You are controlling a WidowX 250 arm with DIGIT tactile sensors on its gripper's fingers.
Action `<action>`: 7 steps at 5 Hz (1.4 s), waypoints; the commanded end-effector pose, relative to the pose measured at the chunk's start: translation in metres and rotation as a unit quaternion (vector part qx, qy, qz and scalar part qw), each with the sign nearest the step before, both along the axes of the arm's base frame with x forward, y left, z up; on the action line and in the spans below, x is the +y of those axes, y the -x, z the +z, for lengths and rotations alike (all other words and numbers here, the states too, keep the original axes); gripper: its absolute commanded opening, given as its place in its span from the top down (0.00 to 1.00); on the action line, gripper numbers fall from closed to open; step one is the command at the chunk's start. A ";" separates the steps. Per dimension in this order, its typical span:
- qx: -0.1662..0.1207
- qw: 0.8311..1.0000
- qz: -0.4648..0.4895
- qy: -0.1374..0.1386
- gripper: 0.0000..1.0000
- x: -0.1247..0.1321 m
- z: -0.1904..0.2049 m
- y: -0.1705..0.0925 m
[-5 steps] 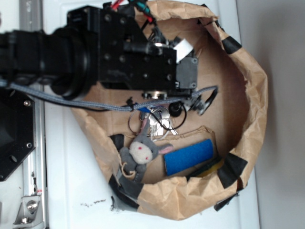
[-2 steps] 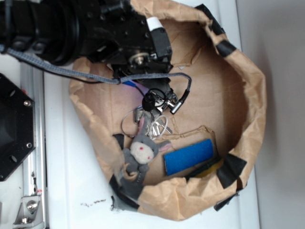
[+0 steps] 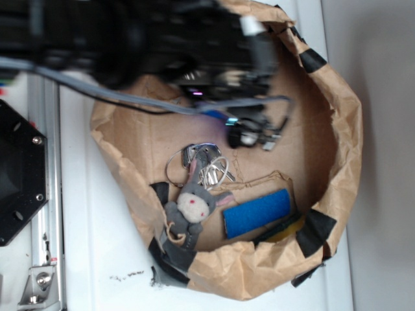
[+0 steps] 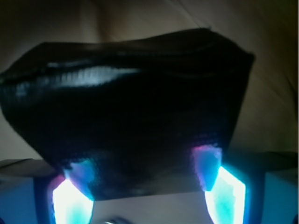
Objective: Grab the black box.
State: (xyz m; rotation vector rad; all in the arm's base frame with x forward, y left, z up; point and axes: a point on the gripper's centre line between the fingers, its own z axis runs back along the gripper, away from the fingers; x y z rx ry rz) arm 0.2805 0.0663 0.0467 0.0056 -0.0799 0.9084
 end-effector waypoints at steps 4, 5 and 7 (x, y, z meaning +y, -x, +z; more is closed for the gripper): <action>-0.058 0.997 -0.053 0.016 1.00 -0.016 0.091 -0.018; -0.061 0.994 -0.086 0.006 1.00 -0.020 0.100 0.001; -0.055 0.990 -0.129 -0.011 1.00 -0.014 0.116 0.030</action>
